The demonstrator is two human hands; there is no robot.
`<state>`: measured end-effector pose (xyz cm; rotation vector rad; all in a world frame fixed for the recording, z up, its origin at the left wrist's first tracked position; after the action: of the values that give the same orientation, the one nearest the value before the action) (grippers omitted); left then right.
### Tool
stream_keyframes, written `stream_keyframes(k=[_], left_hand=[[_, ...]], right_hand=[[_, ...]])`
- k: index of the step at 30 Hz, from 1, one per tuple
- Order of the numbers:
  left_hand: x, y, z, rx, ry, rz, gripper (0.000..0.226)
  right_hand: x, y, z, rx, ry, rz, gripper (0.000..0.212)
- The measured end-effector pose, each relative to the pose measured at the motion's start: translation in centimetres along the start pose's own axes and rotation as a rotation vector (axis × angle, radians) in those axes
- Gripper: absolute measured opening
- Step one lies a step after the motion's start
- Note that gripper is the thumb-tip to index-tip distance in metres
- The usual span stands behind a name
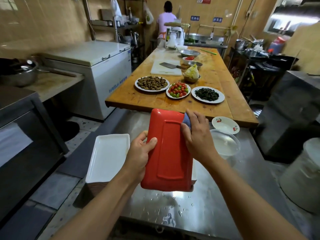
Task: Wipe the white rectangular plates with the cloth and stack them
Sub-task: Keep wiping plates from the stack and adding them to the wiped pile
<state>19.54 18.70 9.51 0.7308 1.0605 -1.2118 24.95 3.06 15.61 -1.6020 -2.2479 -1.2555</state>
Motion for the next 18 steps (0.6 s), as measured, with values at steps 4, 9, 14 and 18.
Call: stream_keyframes(k=[4, 9, 14, 18], left_hand=[[0.0, 0.5, 0.9, -0.035, -0.080, 0.000, 0.012], [-0.3, 2.0, 1.6, -0.119, -0.181, 0.018, 0.013], [0.6, 2.9, 1.8, -0.196, -0.225, 0.005, 0.013], [1.8, 3.0, 2.6, -0.180, -0.249, -0.056, 0.014]], right_hand=[[-0.6, -1.1, 0.3, -0.039, 0.156, 0.209, 0.058], [-1.1, -4.9, 0.4, -0.041, 0.192, 0.343, 0.057], [-3.3, -6.5, -0.6, -0.024, 0.369, 0.534, 0.050], [-4.4, -5.4, -1.3, 0.003, 0.587, 0.632, 0.037]])
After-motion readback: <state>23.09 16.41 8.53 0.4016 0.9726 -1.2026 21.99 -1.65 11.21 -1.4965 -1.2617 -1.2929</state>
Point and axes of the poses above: each hand's wrist, its own y-axis towards the middle knuckle, its own z-axis out of the palm, x = y × z, the point moved 7 cm from there along y, towards the middle knuckle, and after that the axes turned 7 degrees about -x, right-handed, at the moved point
